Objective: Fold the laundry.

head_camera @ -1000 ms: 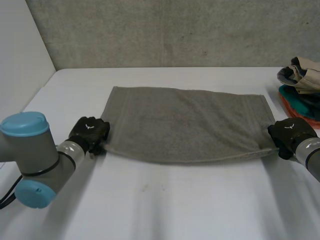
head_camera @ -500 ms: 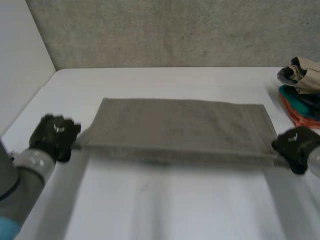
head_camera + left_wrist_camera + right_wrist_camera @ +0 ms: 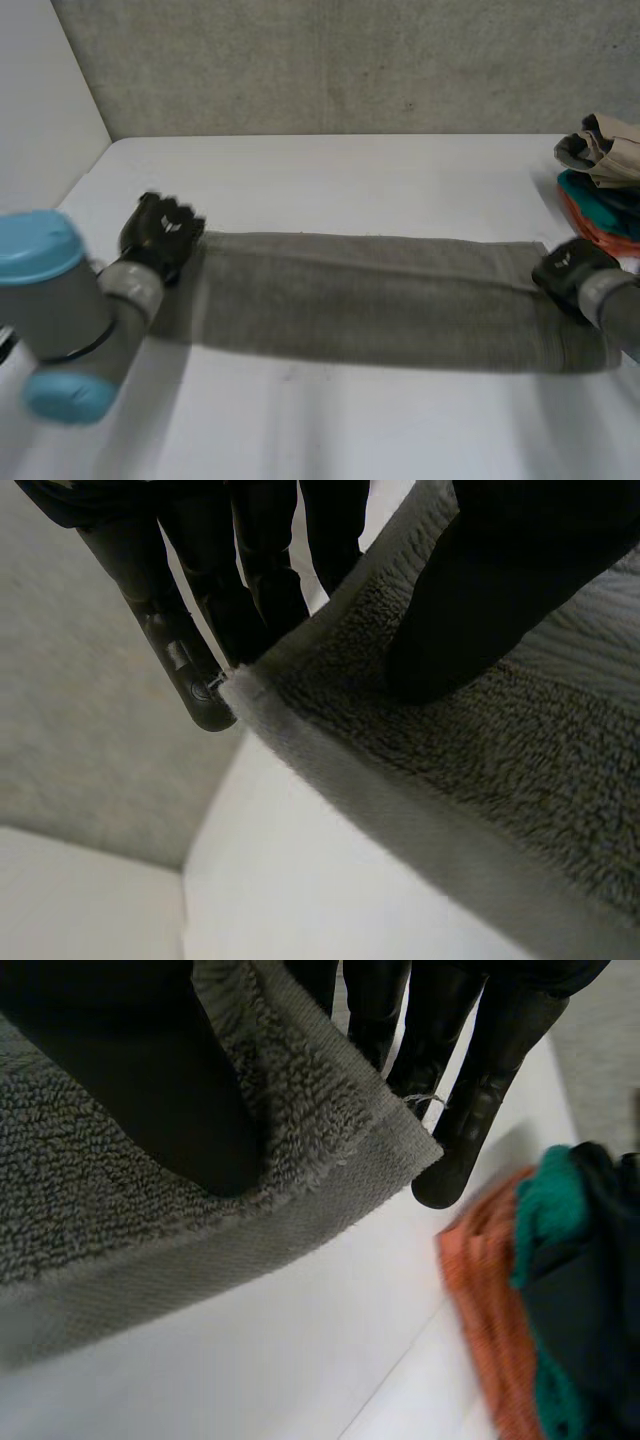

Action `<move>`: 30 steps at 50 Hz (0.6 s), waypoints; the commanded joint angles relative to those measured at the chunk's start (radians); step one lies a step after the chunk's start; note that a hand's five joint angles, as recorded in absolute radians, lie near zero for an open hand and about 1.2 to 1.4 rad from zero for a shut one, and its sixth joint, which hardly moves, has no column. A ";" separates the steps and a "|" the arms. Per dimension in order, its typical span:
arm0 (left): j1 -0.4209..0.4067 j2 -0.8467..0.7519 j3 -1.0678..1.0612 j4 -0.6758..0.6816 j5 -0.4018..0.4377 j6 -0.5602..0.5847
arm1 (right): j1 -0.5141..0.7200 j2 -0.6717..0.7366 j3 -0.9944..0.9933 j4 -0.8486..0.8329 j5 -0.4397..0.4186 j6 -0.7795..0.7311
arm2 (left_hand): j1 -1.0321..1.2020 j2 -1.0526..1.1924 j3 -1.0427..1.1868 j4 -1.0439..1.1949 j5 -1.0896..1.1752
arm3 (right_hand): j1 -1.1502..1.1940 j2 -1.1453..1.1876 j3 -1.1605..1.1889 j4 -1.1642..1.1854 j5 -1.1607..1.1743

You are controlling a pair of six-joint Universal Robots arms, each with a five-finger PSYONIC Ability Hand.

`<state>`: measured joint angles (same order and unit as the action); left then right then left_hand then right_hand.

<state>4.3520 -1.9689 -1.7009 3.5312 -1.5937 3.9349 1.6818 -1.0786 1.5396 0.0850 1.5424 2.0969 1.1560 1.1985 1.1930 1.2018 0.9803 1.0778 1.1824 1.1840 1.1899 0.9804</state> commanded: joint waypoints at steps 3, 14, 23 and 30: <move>-0.032 -0.404 0.453 0.064 -0.124 -0.011 | 0.047 0.215 -0.249 -0.201 0.059 0.014 | 0.240 0.198 0.203 0.194 0.241 | 0.318 0.214 0.212 0.206 0.241; -0.086 -0.605 0.685 0.089 -0.058 -0.002 | 0.093 0.398 -0.420 -0.373 0.133 0.017 | -0.856 -0.899 -0.893 -0.902 -0.855 | -0.903 -1.008 -1.009 -1.015 -0.980; -0.121 -0.430 0.480 0.210 -0.042 -0.009 | 0.121 0.188 -0.214 -0.386 0.136 0.138 | -0.982 -1.024 -1.018 -1.027 -0.980 | -0.903 -1.008 -1.009 -1.015 -0.980; -0.121 -0.251 0.258 0.203 -0.048 -0.045 | 0.099 -0.041 -0.004 -0.237 0.003 0.324 | -0.982 -1.024 -1.018 -1.027 -0.980 | -0.903 -1.008 -1.009 -1.015 -0.980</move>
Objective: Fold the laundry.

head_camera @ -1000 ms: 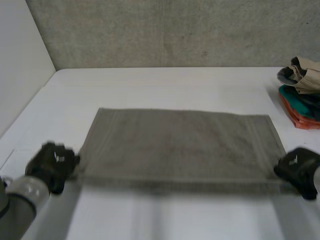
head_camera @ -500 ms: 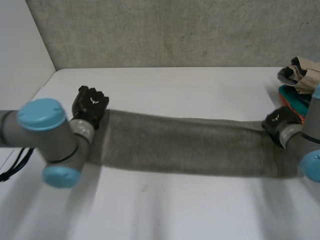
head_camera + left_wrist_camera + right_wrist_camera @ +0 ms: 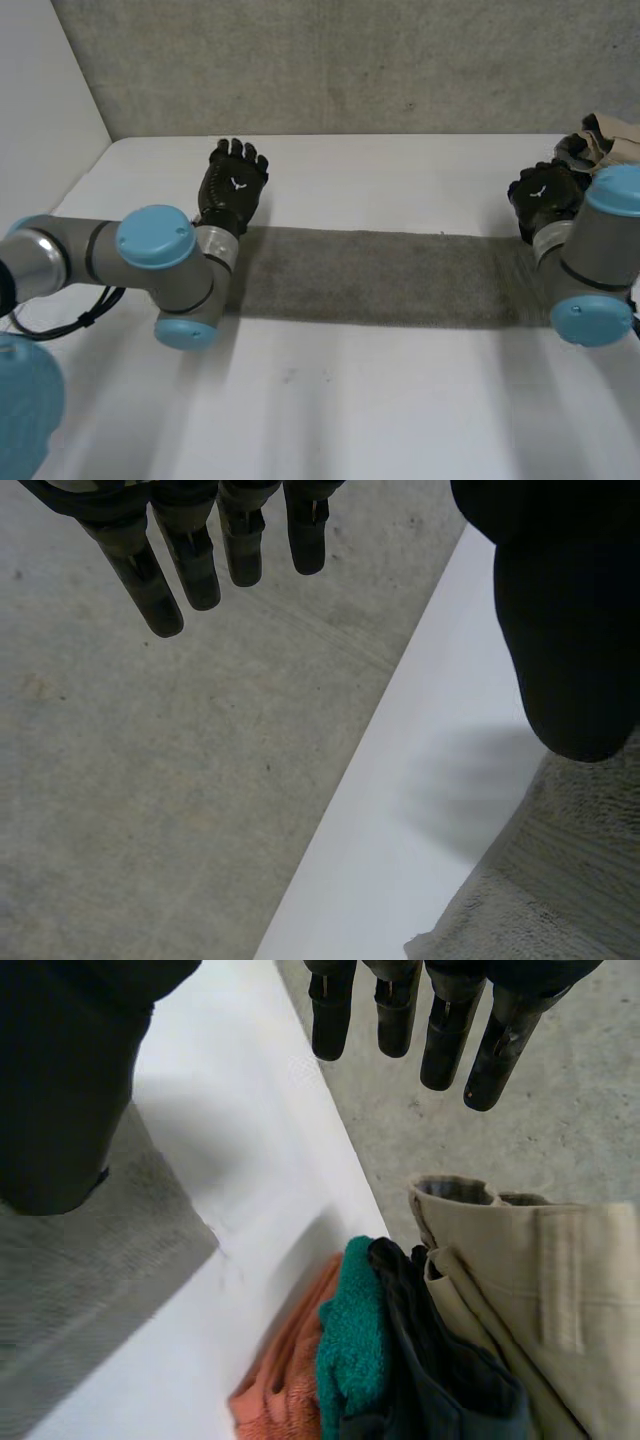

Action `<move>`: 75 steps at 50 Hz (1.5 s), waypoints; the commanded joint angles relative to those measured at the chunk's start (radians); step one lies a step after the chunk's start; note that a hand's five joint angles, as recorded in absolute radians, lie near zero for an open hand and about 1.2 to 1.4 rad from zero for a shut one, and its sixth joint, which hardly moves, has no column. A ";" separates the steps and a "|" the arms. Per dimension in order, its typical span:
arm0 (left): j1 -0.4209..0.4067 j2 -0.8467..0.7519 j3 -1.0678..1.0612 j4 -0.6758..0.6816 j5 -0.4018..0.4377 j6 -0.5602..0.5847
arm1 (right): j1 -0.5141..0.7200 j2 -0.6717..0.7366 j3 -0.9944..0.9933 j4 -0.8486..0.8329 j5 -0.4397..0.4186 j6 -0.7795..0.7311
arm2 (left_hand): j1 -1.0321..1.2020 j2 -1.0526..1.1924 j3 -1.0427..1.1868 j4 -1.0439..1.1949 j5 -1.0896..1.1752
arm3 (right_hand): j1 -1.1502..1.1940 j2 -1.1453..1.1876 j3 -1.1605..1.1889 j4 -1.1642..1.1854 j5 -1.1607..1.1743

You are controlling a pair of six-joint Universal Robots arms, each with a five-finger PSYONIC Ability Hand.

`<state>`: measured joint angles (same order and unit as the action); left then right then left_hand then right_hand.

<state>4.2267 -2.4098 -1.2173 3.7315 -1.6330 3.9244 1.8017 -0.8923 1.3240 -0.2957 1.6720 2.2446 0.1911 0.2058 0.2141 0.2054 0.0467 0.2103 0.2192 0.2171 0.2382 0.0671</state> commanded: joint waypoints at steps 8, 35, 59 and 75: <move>-0.001 0.370 -0.470 0.005 0.004 -0.197 | -0.215 -0.287 0.357 0.332 -0.339 0.266 | -0.017 -0.031 -0.040 -0.031 -0.047 | 0.124 0.115 0.117 0.096 0.093; -0.002 0.423 -0.538 0.004 0.002 -0.260 | -0.384 -0.217 0.412 0.108 -0.345 0.231 | -0.017 -0.031 -0.040 -0.031 -0.047 | 1.186 1.177 1.179 1.158 1.155; 0.047 0.557 -0.584 -0.001 -0.004 -0.266 | -0.034 -0.370 0.249 0.029 -0.271 0.059 | -0.017 -0.031 -0.040 -0.031 -0.047 | 1.186 1.177 1.179 1.158 1.155; 0.133 0.655 -0.631 -0.068 0.001 -0.347 | 0.570 0.108 -0.061 -0.065 -0.528 0.044 | -0.017 -0.031 -0.040 -0.031 -0.047 | 1.186 1.177 1.179 1.158 1.155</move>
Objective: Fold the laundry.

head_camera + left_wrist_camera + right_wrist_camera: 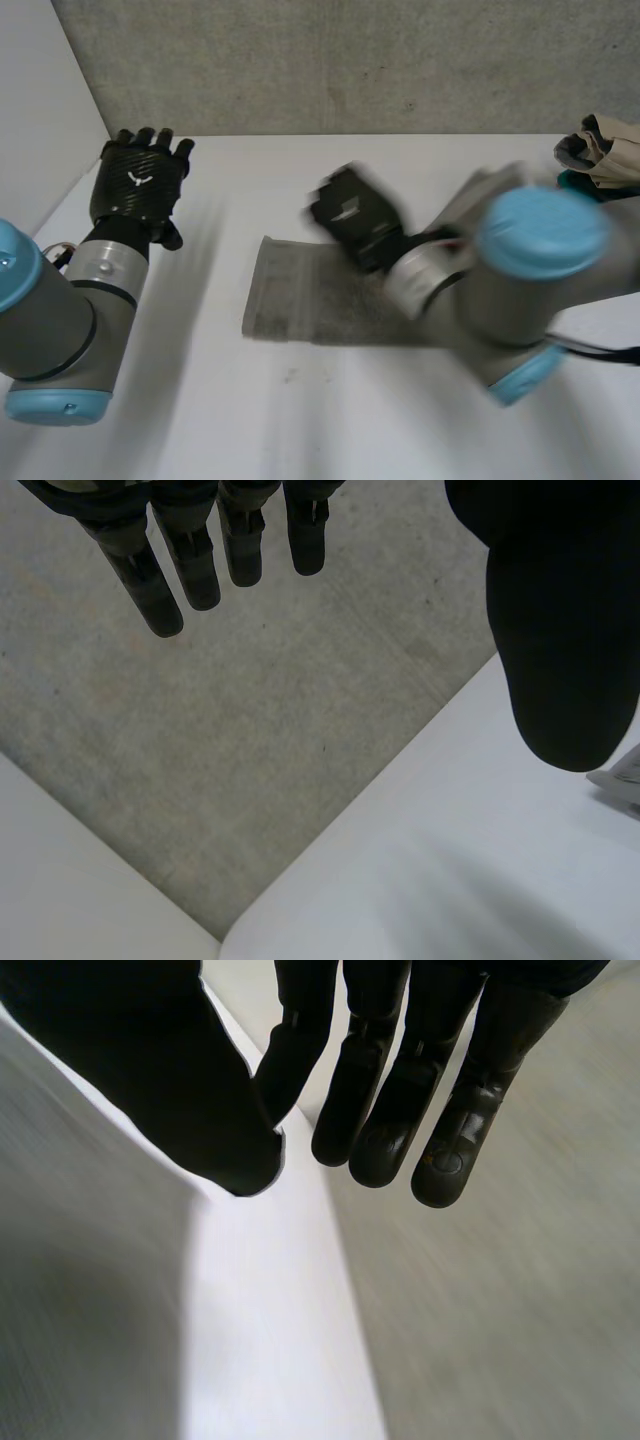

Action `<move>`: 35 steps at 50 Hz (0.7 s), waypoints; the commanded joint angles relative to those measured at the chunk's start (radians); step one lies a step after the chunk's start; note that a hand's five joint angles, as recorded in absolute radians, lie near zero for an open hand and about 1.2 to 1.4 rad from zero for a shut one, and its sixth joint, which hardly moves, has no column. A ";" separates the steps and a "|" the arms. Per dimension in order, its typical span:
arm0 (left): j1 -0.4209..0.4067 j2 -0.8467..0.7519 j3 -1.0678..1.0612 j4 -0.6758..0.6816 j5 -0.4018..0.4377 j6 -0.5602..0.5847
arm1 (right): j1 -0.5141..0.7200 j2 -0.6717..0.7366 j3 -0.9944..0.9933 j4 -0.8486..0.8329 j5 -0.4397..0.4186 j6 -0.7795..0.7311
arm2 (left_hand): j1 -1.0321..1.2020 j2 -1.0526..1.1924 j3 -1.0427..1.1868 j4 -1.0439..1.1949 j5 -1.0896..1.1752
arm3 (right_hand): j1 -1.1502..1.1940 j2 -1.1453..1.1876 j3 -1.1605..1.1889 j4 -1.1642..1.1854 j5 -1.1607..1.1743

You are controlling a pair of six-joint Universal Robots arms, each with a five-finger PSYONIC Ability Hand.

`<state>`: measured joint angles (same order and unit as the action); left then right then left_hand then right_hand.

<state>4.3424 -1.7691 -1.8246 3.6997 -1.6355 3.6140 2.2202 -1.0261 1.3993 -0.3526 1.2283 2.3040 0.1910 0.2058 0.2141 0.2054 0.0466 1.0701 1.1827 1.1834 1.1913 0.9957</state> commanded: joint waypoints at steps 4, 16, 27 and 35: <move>0.020 0.014 -0.038 -0.041 0.003 -0.037 | 0.179 0.261 -0.164 -0.013 -0.024 -0.012 | -0.017 -0.031 -0.040 -0.031 -0.047 | -0.023 -0.135 -0.136 -0.144 -0.123; 0.022 0.007 -0.047 -0.040 0.008 -0.038 | -0.111 -0.084 -0.043 0.107 0.301 0.483 | -0.017 -0.031 -0.040 -0.031 -0.047 | -0.603 -0.716 -0.717 -0.725 -0.704; 0.011 0.002 -0.055 -0.040 0.008 -0.038 | -0.266 0.172 -0.219 0.336 0.296 0.726 | -0.017 -0.031 -0.040 -0.031 -0.047 | -0.545 -0.657 -0.658 -0.666 -0.645; 0.010 0.002 -0.061 -0.040 0.008 -0.037 | -0.274 0.317 -0.327 0.342 0.298 0.736 | -0.017 -0.031 -0.040 -0.031 -0.047 | -0.513 -0.625 -0.626 -0.634 -0.613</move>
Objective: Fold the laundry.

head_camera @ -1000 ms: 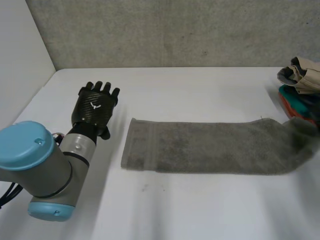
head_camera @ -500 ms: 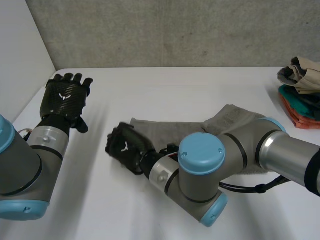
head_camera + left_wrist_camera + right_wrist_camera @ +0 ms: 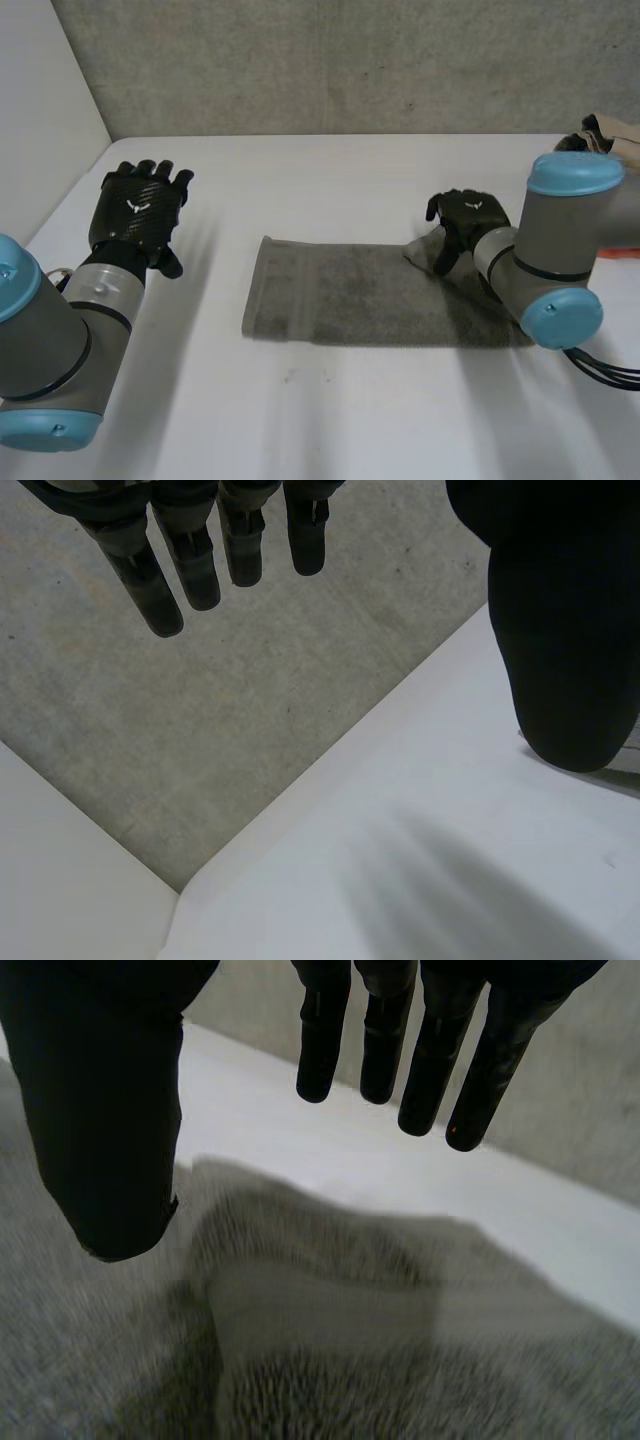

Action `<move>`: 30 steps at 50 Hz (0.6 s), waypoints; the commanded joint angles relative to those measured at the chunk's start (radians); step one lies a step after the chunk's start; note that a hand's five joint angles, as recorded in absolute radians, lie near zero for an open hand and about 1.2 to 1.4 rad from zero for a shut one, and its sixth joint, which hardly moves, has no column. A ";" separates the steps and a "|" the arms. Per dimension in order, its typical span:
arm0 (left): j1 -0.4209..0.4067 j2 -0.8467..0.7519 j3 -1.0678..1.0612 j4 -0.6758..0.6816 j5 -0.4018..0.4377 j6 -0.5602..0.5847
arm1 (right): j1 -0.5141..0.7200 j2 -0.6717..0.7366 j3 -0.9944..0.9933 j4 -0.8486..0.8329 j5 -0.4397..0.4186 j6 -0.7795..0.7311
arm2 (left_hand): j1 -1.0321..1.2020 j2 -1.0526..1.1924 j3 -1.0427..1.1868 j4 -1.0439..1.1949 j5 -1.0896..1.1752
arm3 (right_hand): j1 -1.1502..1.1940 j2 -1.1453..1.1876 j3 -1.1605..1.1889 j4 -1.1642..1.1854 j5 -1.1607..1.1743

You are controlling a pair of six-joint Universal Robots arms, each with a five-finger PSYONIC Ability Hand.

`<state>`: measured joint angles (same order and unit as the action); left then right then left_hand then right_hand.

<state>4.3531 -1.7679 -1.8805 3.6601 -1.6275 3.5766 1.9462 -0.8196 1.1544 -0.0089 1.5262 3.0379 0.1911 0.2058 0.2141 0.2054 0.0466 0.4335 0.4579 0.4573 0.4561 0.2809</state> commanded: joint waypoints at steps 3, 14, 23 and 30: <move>-0.001 0.002 -0.005 0.000 0.000 0.001 | -0.001 0.146 -0.107 0.000 -0.001 0.005 | -0.017 -0.031 -0.040 -0.031 -0.047 | 0.203 0.179 0.179 0.180 0.181; 0.000 0.005 -0.005 0.000 0.000 0.002 | 0.014 0.131 -0.174 -0.009 -0.032 0.013 | -0.017 -0.031 -0.040 -0.031 -0.047 | 0.963 0.938 0.939 0.940 0.941; 0.002 0.025 0.004 0.000 0.000 0.001 | 0.192 -0.007 -0.092 -0.181 -0.147 0.048 | -0.017 -0.031 -0.040 -0.031 -0.047 | 0.963 0.938 0.939 0.940 0.941; -0.004 0.027 0.006 0.000 -0.003 -0.001 | 0.327 0.010 0.024 -0.345 -0.219 0.041 | -0.017 -0.031 -0.040 -0.031 -0.047 | 0.963 0.938 0.939 0.940 0.941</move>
<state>4.3538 -1.7448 -1.8765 3.6601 -1.6288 3.5772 2.1083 -0.8092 1.0556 -0.1737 1.3862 3.0755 0.1911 0.2058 0.2141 0.2054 0.0466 1.0229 1.1797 1.1790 1.1897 0.9793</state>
